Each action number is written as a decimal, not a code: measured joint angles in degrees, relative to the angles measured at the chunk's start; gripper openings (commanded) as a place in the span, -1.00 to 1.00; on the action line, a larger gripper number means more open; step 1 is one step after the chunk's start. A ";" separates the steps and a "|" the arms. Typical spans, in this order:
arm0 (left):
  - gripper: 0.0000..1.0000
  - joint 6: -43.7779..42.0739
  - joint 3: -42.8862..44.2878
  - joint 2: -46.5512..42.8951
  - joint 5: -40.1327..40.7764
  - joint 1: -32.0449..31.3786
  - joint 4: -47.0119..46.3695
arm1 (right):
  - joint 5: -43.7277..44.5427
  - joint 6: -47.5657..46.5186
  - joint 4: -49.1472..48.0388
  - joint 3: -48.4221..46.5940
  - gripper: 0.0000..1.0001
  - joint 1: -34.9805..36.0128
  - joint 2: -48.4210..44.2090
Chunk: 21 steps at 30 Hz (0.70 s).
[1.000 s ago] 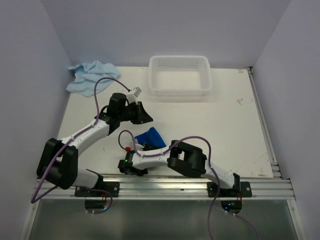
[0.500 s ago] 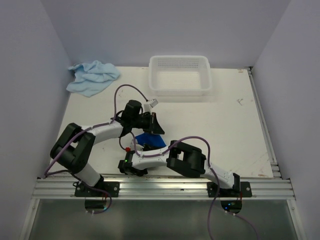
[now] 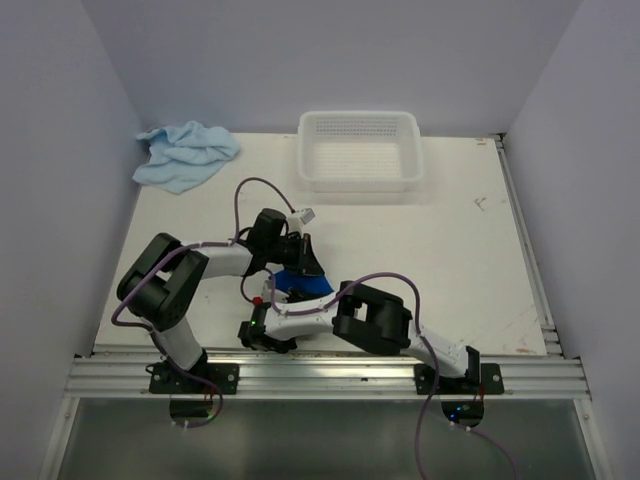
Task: Roll the towels
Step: Roll the towel
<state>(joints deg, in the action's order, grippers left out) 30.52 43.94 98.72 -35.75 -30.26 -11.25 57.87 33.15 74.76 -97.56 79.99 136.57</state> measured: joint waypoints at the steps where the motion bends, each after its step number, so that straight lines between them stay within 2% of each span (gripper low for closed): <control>1: -1.00 0.02 -0.39 0.35 0.00 0.13 -0.92 | 0.24 0.00 0.00 0.42 -0.69 0.02 0.00; 10: -1.00 0.46 -1.70 3.19 -2.03 1.62 -6.73 | 3.52 2.56 -1.29 4.35 -0.34 0.46 -0.85; 11: -1.00 0.52 -1.70 3.30 -2.05 1.62 -7.06 | 3.65 3.17 -1.57 5.03 -0.21 0.48 -1.29; 15: -1.00 0.96 -1.75 3.63 -1.64 1.62 -8.00 | 3.50 5.44 -1.55 6.78 0.07 0.52 -2.97; 21: -1.00 0.96 -1.75 4.15 -0.22 1.75 -9.09 | 1.29 9.35 1.29 9.31 0.16 1.44 -4.42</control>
<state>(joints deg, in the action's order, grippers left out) 31.48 42.19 102.87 -35.97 -28.51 -20.34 59.16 42.50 76.05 -88.25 81.43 132.16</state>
